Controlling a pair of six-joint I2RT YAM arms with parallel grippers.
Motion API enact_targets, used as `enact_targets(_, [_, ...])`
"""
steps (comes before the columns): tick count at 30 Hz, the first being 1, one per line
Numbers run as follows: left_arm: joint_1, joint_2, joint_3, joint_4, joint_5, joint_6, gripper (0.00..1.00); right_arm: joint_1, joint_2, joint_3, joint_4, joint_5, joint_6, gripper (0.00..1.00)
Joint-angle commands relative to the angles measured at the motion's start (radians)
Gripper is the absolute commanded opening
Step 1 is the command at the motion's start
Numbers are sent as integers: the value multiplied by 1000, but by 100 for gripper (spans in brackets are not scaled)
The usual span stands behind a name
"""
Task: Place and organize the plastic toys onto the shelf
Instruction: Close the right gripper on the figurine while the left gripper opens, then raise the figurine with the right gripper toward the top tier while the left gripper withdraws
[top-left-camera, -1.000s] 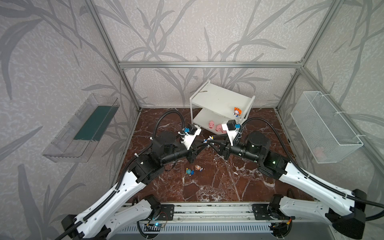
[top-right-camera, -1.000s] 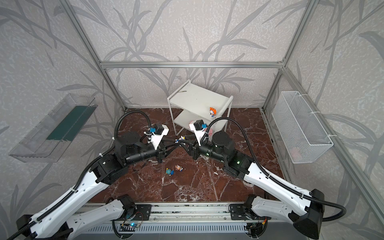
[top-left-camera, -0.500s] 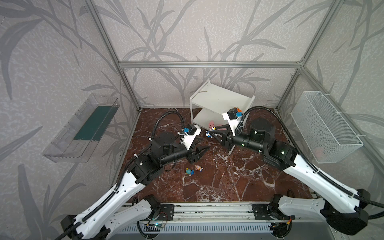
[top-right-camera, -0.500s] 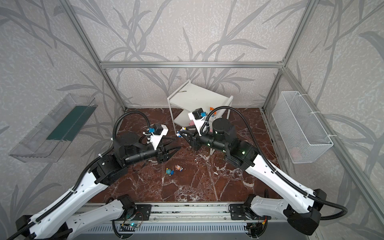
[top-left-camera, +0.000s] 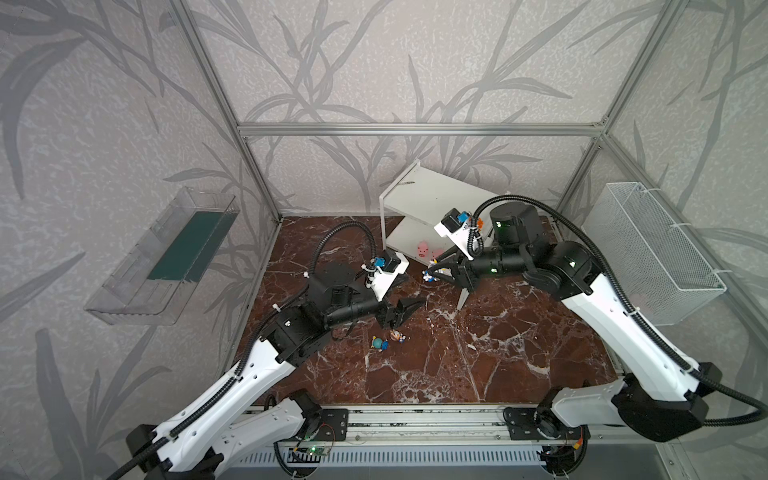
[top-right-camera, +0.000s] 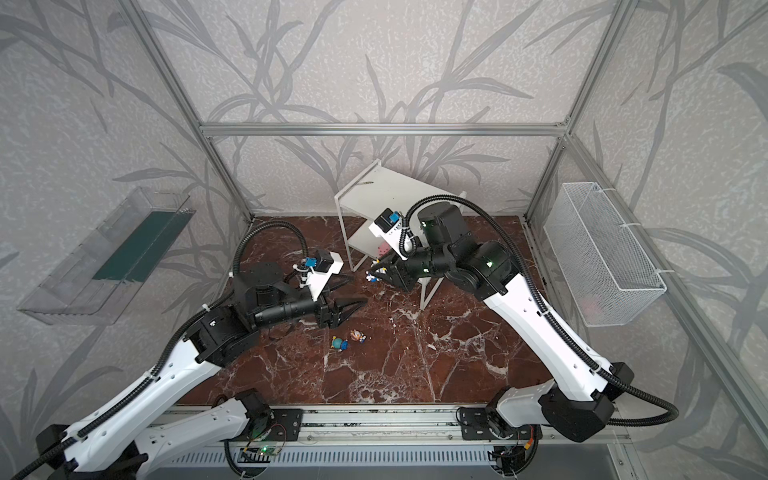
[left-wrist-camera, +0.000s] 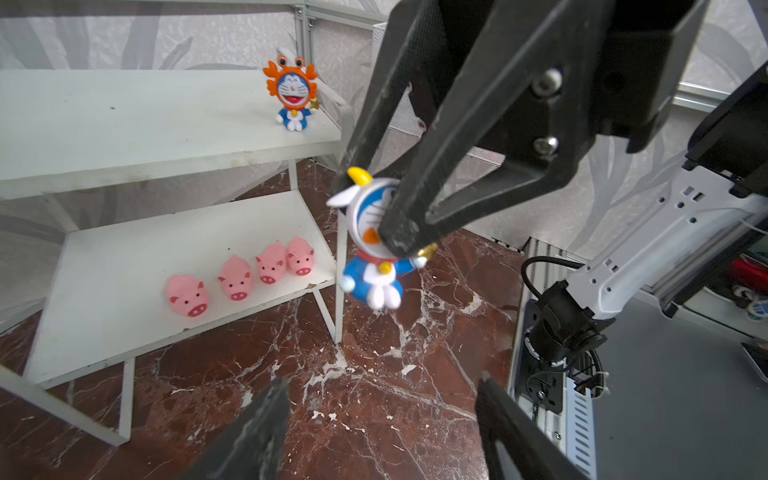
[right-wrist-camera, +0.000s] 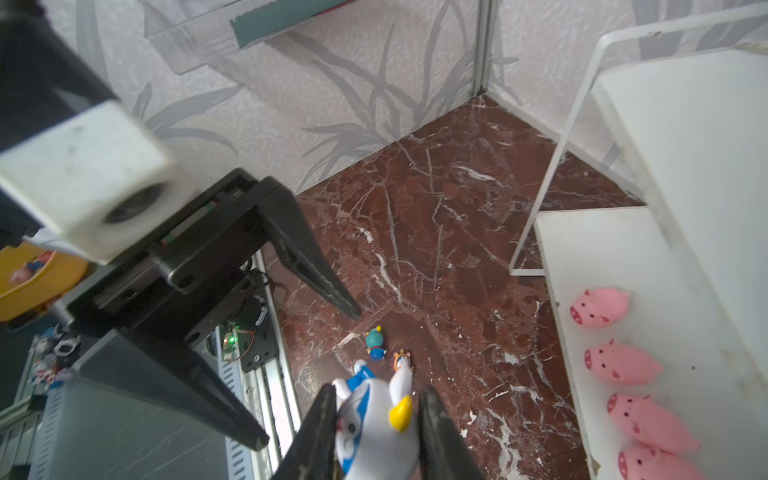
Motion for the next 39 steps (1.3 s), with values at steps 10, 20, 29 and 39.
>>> enact_targets(10, [-24, 28, 27, 28, 261, 14, 63, 29, -64, -51, -89, -190, -184, 24])
enact_targets(20, [-35, 56, 41, 8, 319, 15, 48, 84, -59, -55, -119, -182, -248, 24])
enact_targets(29, [-39, 51, 35, 11, 319, 14, 20, 93, -76, -92, -47, -176, -200, 27])
enact_targets(39, [-42, 22, 0, 77, 294, -14, 13, 91, -156, -234, 215, -177, -15, 39])
